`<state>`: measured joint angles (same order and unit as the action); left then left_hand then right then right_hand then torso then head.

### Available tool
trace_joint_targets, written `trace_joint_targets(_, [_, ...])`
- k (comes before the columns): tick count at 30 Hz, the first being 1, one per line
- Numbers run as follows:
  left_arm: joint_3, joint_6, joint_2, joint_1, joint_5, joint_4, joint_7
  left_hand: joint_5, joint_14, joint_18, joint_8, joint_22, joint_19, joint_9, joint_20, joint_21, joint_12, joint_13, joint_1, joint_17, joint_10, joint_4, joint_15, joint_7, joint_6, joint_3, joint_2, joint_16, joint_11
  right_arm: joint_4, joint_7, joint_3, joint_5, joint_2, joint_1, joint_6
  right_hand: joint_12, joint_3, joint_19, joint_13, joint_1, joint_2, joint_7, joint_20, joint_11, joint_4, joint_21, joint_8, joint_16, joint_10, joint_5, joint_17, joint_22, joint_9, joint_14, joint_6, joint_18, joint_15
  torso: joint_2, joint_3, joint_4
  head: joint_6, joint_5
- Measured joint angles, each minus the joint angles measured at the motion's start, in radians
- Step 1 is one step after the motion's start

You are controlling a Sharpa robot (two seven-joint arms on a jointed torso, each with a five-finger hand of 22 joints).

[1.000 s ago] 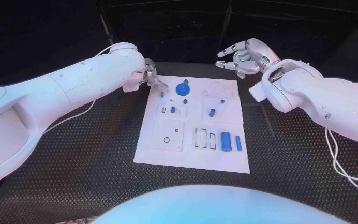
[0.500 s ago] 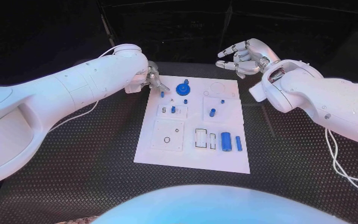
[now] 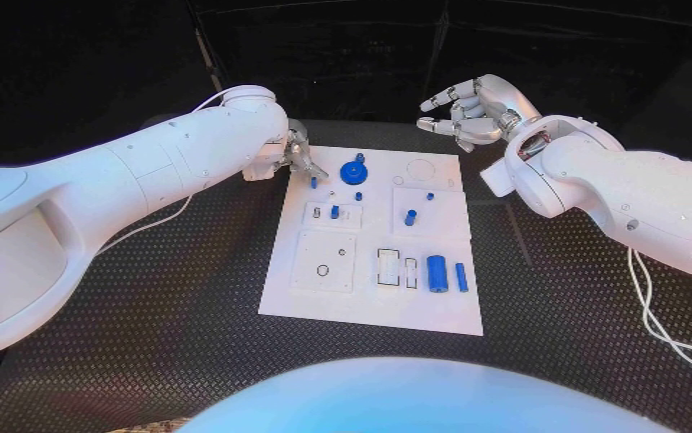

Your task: Assemble the parts on the task board

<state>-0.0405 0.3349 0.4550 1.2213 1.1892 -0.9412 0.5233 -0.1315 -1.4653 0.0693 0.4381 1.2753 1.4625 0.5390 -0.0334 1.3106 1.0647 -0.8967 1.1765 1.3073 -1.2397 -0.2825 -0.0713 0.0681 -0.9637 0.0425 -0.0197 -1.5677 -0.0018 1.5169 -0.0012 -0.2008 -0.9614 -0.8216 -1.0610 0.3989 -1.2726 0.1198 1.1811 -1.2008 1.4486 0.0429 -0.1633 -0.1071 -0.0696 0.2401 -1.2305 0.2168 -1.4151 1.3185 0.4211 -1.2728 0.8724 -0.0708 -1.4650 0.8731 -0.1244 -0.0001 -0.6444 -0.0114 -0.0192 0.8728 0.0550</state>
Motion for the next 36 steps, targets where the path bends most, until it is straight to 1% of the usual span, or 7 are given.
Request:
trace_joint_targets(13, [0.0, 0.014, -0.003, 0.0, -0.001, 0.005, 0.0, 0.0, 0.0, 0.0, 0.0, 0.002, 0.0, -0.003, 0.0, 0.0, 0.0, 0.002, 0.023, 0.0, 0.0, 0.006, 0.0, 0.0, -0.007, 0.006, 0.01, 0.0, 0.0, -0.001, 0.0, 0.0, 0.0, 0.001, 0.0, -0.001, 0.0, 0.0, 0.0, 0.0, 0.0, 0.0, 0.0, 0.0, 0.0, 0.0, 0.0, 0.0, 0.0, 0.0, 0.0, 0.0, -0.001, 0.0, 0.0, 0.0, 0.0, 0.0, 0.0, -0.0003, 0.0, 0.0, 0.001])
trace_joint_targets(14, [0.0, 0.015, -0.003, 0.0, -0.001, 0.006, 0.0, 0.0, 0.0, 0.0, 0.0, 0.002, 0.0, -0.004, 0.0, 0.0, 0.0, 0.003, 0.026, 0.0, 0.0, 0.006, 0.0, -0.002, -0.008, 0.005, 0.007, 0.0, 0.0, -0.001, 0.0, 0.0, 0.0, 0.001, 0.0, -0.002, 0.0, 0.0, 0.0, 0.0, 0.0, 0.0, 0.0, 0.0, 0.0, 0.0, 0.0, 0.0, 0.0, 0.0, 0.0, 0.0, -0.001, 0.0, 0.0, 0.0, 0.0, 0.0, 0.0, -0.0003, 0.0, 0.0, 0.001])
trace_joint_targets(17, [0.0, 0.016, -0.004, 0.0, -0.001, 0.007, 0.0, 0.0, 0.0, 0.0, 0.0, 0.003, 0.0, -0.004, 0.0, 0.0, 0.0, 0.005, 0.032, 0.0, 0.0, 0.006, 0.0, -0.004, -0.01, 0.006, 0.014, 0.0, 0.0, -0.002, 0.0, 0.0, 0.0, 0.001, 0.0, -0.002, 0.0, 0.0, 0.0, 0.0, 0.0, 0.0, 0.0, 0.0, 0.0, 0.0, 0.0, 0.0, 0.0, 0.0, 0.0, 0.0, -0.001, 0.0, 0.0, 0.0, 0.0, 0.0, 0.0, -0.0005, 0.0, 0.0, 0.001])
trace_joint_targets(22, [0.0, 0.018, -0.006, 0.0, -0.002, 0.011, 0.0, 0.0, 0.0, 0.0, -0.004, 0.003, 0.0, -0.008, 0.0, 0.0, 0.0, 0.007, 0.061, 0.0, 0.0, 0.008, 0.0, -0.004, -0.01, 0.008, 0.033, 0.0, 0.0, -0.002, 0.0, 0.0, 0.001, 0.001, 0.0, -0.003, 0.0, 0.0, 0.0, 0.0, 0.0, 0.0, 0.0, 0.0, 0.0, 0.0, 0.0, 0.0, 0.0, 0.0, 0.0, 0.0, -0.001, 0.0, 0.0, 0.0, 0.0, 0.0, 0.0, -0.0005, 0.0, 0.0, 0.001])
trace_joint_targets(25, [0.0, 0.02, -0.008, 0.0, -0.002, 0.015, 0.001, 0.0, 0.0, 0.0, -0.004, 0.004, 0.0, -0.009, 0.0, 0.0, 0.0, 0.008, 0.075, 0.0, 0.0, 0.017, 0.0, -0.004, -0.01, 0.005, 0.037, 0.0, 0.0, -0.002, 0.0, 0.0, 0.001, 0.001, 0.0, -0.003, 0.0, 0.0, 0.0, 0.0, 0.0, 0.0, 0.0, 0.0, 0.0, 0.0, 0.0, 0.0, 0.0, 0.0, 0.0, 0.0, -0.001, 0.0, 0.0, 0.0, 0.0, 0.0, 0.0, -0.0005, 0.0, 0.0, 0.001])
trace_joint_targets(29, [0.0, 0.021, -0.012, -0.001, -0.002, 0.019, 0.001, 0.0, 0.0, 0.0, -0.008, 0.005, 0.0, -0.012, 0.0, 0.0, 0.0, 0.01, 0.103, 0.0, 0.0, 0.025, 0.0, -0.004, -0.01, -0.003, 0.053, 0.0, 0.0, -0.002, 0.0, 0.0, 0.001, 0.001, 0.0, -0.004, 0.0, 0.0, 0.0, 0.0, 0.0, 0.0, 0.0, 0.0, 0.0, 0.0, 0.0, 0.0, 0.0, 0.0, 0.0, 0.0, -0.001, 0.0, 0.0, 0.0, 0.0, 0.0, 0.0, -0.0002, 0.0, 0.0, 0.001])
trace_joint_targets(36, [0.0, 0.021, -0.015, -0.002, -0.007, 0.023, 0.001, 0.0, 0.0, 0.0, -0.015, 0.006, 0.0, -0.019, 0.0, 0.0, -0.004, 0.015, 0.174, 0.0, 0.004, 0.061, 0.0, -0.007, -0.014, -0.039, 0.081, 0.0, -0.004, -0.001, 0.0, 0.0, 0.001, 0.001, 0.0, -0.004, 0.0, 0.0, 0.0, 0.0, 0.0, 0.0, 0.0, 0.0, 0.0, 0.0, 0.0, 0.0, 0.0, 0.0, 0.0, 0.0, -0.001, 0.0, 0.0, 0.0, 0.0, 0.0, 0.0, -0.0001, 0.0003, 0.0, 0.001])
